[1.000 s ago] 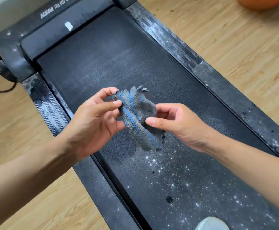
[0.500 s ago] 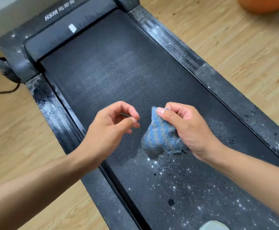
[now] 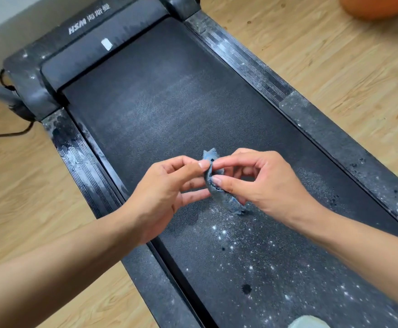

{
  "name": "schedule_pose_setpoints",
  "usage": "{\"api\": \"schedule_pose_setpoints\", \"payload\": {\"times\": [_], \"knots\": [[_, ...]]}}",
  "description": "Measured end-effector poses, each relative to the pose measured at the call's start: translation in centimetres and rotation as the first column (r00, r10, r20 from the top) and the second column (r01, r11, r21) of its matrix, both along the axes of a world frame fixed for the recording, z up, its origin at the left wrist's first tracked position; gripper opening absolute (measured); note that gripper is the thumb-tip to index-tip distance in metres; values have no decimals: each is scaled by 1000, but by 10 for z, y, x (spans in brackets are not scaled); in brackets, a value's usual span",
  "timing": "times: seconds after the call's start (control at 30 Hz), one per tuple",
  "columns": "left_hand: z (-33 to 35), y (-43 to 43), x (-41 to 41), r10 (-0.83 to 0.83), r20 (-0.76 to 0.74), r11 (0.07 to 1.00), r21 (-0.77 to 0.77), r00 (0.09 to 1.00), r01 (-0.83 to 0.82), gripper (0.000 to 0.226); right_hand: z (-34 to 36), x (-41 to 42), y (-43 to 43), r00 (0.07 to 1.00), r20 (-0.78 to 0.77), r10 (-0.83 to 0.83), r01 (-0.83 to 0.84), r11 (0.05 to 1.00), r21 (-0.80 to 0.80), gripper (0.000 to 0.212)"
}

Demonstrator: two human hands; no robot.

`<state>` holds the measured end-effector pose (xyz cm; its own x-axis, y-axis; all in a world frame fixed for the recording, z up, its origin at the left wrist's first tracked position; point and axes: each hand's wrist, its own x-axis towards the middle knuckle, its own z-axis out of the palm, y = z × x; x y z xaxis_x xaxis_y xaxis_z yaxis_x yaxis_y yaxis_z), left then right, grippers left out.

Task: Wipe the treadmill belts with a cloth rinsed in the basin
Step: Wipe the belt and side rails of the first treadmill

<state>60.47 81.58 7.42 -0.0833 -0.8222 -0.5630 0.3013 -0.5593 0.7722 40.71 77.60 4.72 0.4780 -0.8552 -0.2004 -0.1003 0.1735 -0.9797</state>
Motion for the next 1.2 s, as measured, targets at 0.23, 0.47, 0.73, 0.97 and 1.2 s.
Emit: {"api": "schedule_pose_setpoints", "payload": {"times": [0.23, 0.47, 0.73, 0.97, 1.2], "knots": [[-4, 2, -1, -29, 52, 999, -34, 998, 31, 8, 0, 1, -1, 996, -61, -65, 65, 998, -1, 10], [-10, -2, 13, 94, -8, 995, -28, 996, -94, 10, -7, -11, -4, 973, 45, -226, 213, 958, 194, 8], [-5, -16, 33, 107, 45, 992, -72, 993, -104, 29, -38, -32, -8, 979, -53, -195, 196, 852, 486, 11], [11, -11, 20, -47, 191, 985, -156, 980, 78, 14, -28, -25, -20, 995, -93, 21, -7, 990, 144, 40], [23, -17, 21, -243, 303, 899, -287, 922, 331, 27, 5, 1, -22, 929, 200, 311, -356, 898, 257, 60]]}}
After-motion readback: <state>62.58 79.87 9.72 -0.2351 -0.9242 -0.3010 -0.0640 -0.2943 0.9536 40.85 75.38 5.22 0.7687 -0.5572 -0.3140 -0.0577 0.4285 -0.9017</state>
